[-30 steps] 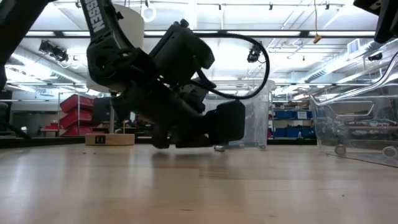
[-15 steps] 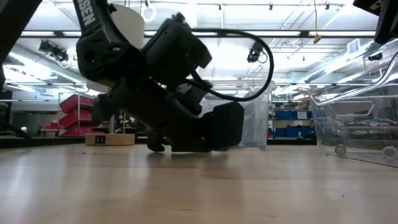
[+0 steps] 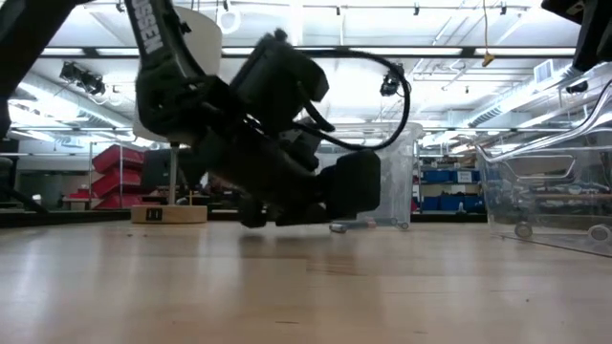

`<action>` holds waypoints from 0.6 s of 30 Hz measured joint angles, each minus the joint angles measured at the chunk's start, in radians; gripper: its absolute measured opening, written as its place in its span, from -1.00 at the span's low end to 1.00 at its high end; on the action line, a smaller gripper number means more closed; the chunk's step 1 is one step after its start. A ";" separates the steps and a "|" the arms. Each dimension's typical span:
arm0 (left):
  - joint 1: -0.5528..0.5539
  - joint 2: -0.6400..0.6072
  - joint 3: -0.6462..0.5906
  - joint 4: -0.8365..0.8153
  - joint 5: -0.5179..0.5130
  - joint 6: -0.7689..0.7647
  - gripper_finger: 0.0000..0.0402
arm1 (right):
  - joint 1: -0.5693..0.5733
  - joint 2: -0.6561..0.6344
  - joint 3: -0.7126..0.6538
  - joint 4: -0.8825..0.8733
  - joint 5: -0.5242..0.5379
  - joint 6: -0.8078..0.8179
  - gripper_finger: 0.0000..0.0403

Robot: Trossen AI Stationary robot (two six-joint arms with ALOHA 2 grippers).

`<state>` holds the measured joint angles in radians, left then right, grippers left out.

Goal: Sort batteries
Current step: Put the silver battery into the bottom transparent bin

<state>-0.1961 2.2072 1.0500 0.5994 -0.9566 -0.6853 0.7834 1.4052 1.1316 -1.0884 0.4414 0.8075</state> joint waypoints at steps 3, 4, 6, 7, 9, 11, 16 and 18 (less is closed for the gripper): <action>0.013 0.010 0.000 0.029 0.040 0.004 -0.12 | 0.001 0.000 0.000 -0.003 0.001 0.000 -0.60; 0.016 0.016 0.005 0.033 0.052 0.004 -0.12 | 0.001 0.000 0.000 -0.004 0.002 0.000 -0.60; 0.017 0.024 0.009 0.030 0.046 0.010 -0.12 | 0.002 0.000 0.000 -0.005 0.003 0.000 -0.60; 0.017 0.027 0.010 0.030 0.041 0.006 -0.12 | 0.002 0.000 0.000 -0.006 0.004 0.000 -0.60; 0.017 0.032 0.011 0.022 0.033 -0.008 -0.12 | 0.002 0.000 0.000 -0.006 0.004 0.000 -0.60; 0.016 0.033 0.012 0.000 0.029 -0.022 -0.12 | 0.002 0.000 0.000 -0.005 0.004 0.000 -0.60; 0.016 0.034 0.014 -0.039 0.016 -0.045 -0.12 | 0.002 0.000 0.000 -0.006 0.004 0.000 -0.60; 0.016 0.034 0.013 -0.041 0.013 -0.041 -0.12 | 0.002 0.000 0.000 -0.006 0.007 0.000 -0.60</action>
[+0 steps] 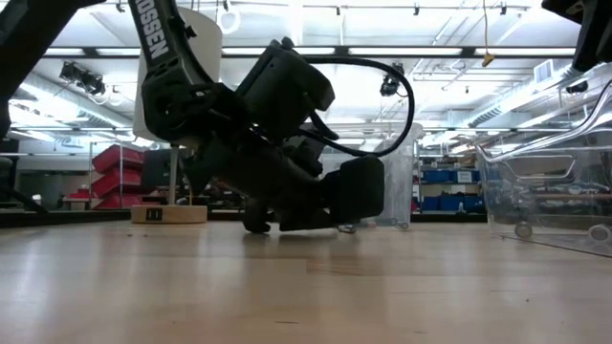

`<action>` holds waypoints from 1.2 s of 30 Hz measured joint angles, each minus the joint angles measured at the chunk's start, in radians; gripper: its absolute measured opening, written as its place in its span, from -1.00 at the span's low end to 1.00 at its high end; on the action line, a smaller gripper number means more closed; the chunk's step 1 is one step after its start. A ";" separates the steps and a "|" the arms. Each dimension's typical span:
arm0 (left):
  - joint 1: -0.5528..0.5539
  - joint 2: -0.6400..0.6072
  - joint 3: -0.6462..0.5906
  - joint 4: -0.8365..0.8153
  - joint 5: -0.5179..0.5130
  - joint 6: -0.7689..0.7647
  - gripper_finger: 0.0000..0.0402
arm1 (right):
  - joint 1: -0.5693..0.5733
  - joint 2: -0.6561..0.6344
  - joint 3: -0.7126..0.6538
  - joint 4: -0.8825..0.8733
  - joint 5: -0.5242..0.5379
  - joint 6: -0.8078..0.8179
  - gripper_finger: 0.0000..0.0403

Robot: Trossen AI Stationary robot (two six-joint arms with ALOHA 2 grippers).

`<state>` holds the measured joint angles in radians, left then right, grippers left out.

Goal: Sort batteries
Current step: Put the silver battery into the bottom transparent bin

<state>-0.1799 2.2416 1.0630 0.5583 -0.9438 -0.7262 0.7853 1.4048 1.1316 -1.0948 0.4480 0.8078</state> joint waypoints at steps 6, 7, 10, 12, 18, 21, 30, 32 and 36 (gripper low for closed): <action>0.000 0.001 -0.001 -0.068 -0.016 0.017 -0.19 | 0.000 0.000 0.000 0.000 0.004 0.000 -0.60; 0.000 0.001 -0.003 -0.078 -0.020 0.017 -0.22 | 0.000 0.000 0.000 0.000 0.004 0.000 -0.60; 0.000 0.001 -0.002 -0.097 -0.023 0.014 -0.30 | 0.000 0.000 0.000 0.000 0.004 0.000 -0.60; 0.000 0.002 -0.002 -0.104 -0.023 0.024 -0.35 | 0.000 0.000 0.000 0.000 0.004 0.000 -0.60; -0.025 0.002 -0.002 -0.131 -0.035 0.031 -0.56 | 0.000 0.000 0.000 0.000 0.004 0.003 -0.60; -0.039 0.003 -0.002 -0.135 -0.039 0.031 -0.69 | 0.000 0.000 0.000 0.001 0.004 0.003 -0.60; -0.078 0.003 -0.007 -0.171 -0.056 -0.015 -0.97 | 0.000 0.000 0.000 0.001 0.004 0.004 -0.60; -0.086 0.003 -0.006 -0.178 -0.058 -0.017 -0.97 | 0.000 0.000 0.000 0.001 0.004 0.005 -0.60; -0.115 -0.009 -0.006 -0.205 -0.072 -0.002 -0.98 | 0.000 0.000 0.000 0.001 0.004 0.011 -0.60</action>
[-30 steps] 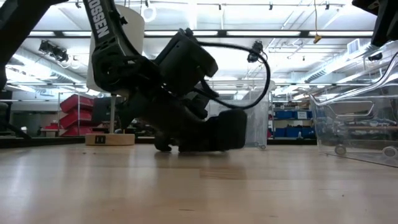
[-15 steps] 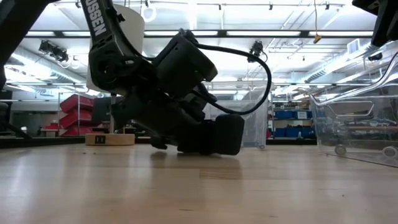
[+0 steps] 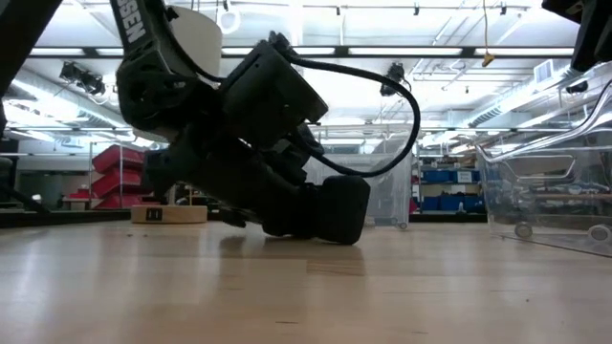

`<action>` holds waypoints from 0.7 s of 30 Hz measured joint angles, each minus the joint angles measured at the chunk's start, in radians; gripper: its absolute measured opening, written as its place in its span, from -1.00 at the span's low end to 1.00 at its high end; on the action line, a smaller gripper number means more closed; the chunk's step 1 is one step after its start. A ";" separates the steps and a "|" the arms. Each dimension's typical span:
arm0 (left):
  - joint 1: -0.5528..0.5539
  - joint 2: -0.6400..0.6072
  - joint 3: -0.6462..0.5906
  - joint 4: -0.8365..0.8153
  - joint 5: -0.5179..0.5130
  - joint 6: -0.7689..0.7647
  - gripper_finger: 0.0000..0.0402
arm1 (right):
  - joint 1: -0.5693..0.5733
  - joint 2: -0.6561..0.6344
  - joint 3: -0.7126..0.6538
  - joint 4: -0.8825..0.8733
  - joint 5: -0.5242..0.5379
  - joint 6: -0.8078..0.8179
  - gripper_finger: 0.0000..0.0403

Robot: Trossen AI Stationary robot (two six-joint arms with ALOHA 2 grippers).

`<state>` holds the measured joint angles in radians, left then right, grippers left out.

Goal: Sort batteries
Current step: Put the silver battery into the bottom transparent bin

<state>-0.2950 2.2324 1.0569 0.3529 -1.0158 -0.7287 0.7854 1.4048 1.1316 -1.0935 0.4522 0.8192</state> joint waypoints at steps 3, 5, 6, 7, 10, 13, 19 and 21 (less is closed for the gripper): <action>-0.029 -0.010 -0.001 -0.012 -0.012 0.001 -1.00 | 0.001 0.000 0.000 0.000 0.000 0.000 -0.60; -0.045 -0.013 -0.002 -0.008 -0.020 0.002 -0.99 | 0.001 0.000 0.000 0.000 0.000 -0.001 -0.60; -0.054 -0.016 -0.002 -0.005 -0.027 0.007 -0.99 | 0.001 0.000 0.000 0.000 0.000 -0.001 -0.60; -0.062 -0.016 -0.002 -0.002 -0.039 0.019 -0.99 | 0.001 0.000 0.000 0.000 0.000 -0.001 -0.60; -0.080 -0.017 -0.003 0.030 -0.050 0.051 -0.99 | 0.001 0.000 0.000 0.000 0.000 -0.002 -0.60; -0.090 -0.017 -0.003 0.064 -0.043 0.075 -0.99 | 0.001 0.000 0.000 0.000 0.000 -0.001 -0.60; -0.116 -0.065 -0.005 0.079 -0.015 0.138 -0.99 | 0.001 0.000 0.000 0.000 0.000 -0.001 -0.60; -0.128 -0.115 -0.003 0.082 -0.027 0.183 -0.99 | 0.001 0.000 0.000 0.000 0.000 -0.002 -0.60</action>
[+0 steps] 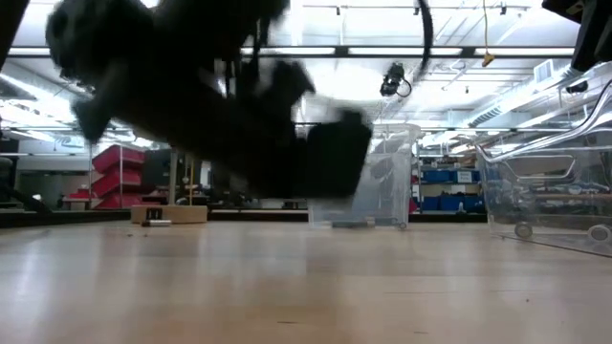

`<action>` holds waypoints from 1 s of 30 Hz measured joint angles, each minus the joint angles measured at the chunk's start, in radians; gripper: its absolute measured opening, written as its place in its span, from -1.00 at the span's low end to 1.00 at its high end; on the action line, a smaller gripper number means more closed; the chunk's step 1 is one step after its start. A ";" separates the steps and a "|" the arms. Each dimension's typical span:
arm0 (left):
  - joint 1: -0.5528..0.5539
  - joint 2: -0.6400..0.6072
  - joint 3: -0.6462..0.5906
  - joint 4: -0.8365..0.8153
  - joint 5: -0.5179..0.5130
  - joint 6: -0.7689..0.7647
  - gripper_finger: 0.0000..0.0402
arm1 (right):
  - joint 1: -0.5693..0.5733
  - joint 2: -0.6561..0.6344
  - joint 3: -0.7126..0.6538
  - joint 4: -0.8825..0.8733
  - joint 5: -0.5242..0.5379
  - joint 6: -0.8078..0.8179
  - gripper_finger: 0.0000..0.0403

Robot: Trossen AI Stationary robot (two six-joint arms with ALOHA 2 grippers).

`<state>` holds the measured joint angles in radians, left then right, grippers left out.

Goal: Sort batteries
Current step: Put the silver battery into the bottom transparent bin

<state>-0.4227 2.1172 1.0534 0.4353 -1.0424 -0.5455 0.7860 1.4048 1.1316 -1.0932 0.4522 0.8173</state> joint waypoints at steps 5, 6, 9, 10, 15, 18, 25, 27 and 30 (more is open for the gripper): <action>-0.020 -0.186 0.001 -0.160 -0.014 0.024 -1.00 | 0.000 0.000 0.000 0.000 0.000 -0.001 -0.60; -0.023 -0.232 0.001 -0.213 -0.008 0.022 -1.00 | 0.000 0.000 0.000 0.000 0.000 -0.001 -0.60; -0.026 -0.368 0.003 -0.422 0.029 -0.024 -1.00 | 0.000 0.000 0.000 0.001 0.000 -0.001 -0.60; -0.026 -0.412 0.003 -0.507 0.051 -0.043 -1.00 | 0.000 0.000 0.000 0.002 0.000 -0.001 -0.60; -0.022 -0.589 0.003 -0.963 0.177 -0.151 -1.00 | 0.000 0.000 0.000 0.011 0.000 -0.002 -0.60; -0.011 -0.628 -0.019 -1.184 0.230 -0.170 -1.00 | 0.000 0.000 0.000 0.015 0.005 -0.007 -0.60; 0.029 -0.631 -0.143 -1.250 0.251 -0.170 -0.83 | 0.000 0.000 0.000 0.023 0.026 -0.009 -0.60; 0.037 -0.630 -0.205 -1.193 0.293 -0.189 -0.73 | 0.000 0.000 0.000 0.023 0.026 -0.009 -0.60; 0.053 -0.630 -0.282 -1.124 0.368 -0.250 -0.53 | 0.000 0.000 0.000 0.025 0.026 -0.009 -0.60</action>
<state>-0.3697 1.4868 0.7712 -0.6883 -0.6745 -0.7953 0.7860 1.4049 1.1316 -1.0684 0.4778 0.8082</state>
